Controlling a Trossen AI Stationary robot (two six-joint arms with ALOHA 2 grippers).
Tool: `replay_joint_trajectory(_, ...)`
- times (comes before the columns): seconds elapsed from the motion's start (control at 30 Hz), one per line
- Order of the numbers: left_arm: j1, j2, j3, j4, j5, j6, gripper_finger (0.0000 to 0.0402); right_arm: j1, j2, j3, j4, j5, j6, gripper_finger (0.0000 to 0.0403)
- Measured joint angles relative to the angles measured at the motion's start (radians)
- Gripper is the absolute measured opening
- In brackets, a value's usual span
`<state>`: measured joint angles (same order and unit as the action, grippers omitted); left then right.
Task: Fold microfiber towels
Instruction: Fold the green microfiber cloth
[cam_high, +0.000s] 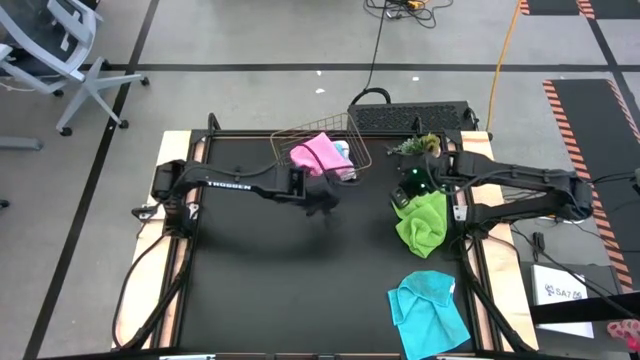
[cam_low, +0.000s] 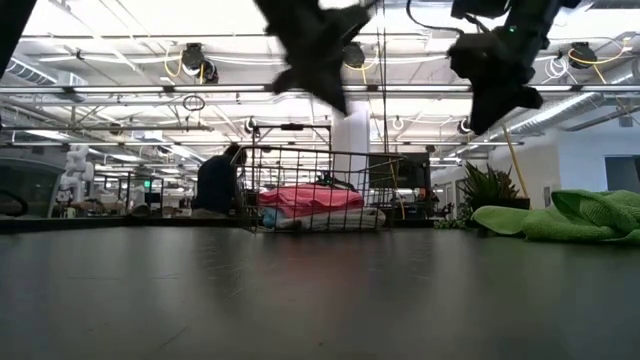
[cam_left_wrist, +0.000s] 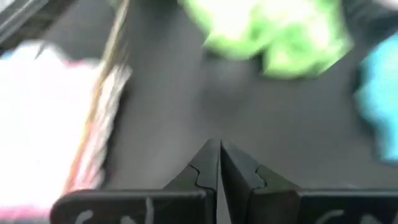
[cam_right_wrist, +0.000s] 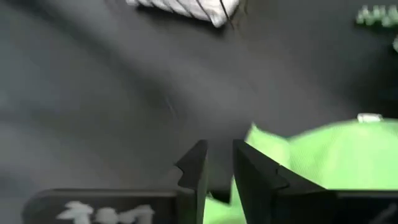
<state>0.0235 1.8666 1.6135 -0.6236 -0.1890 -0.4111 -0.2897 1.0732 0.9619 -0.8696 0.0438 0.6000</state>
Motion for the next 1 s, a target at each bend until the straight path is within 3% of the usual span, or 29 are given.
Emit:
replay_joint_trajectory(0.2,0.011,0.053,0.002,0.364,0.250,-0.028,0.0013,-0.001,-0.050,0.000,0.049,0.004,0.038,0.0074)
replay_joint_trajectory(0.5,0.009,0.200,0.000,0.441,0.302,-0.107,0.0034,-0.002,-0.204,0.000,0.076,0.033,0.095,0.0066)
replay_joint_trajectory(0.63,0.010,0.226,0.000,0.463,0.348,-0.100,0.0037,-0.002,-0.217,0.000,0.036,0.027,0.095,0.0066)
replay_joint_trajectory(0.8,0.009,0.156,0.000,0.434,0.340,-0.065,0.0037,-0.001,-0.140,0.000,-0.108,-0.028,0.095,0.0064)
replay_joint_trajectory(1.0,0.009,0.011,0.000,0.177,0.185,0.021,0.0037,0.013,-0.021,0.000,-0.306,-0.076,0.095,0.0045)
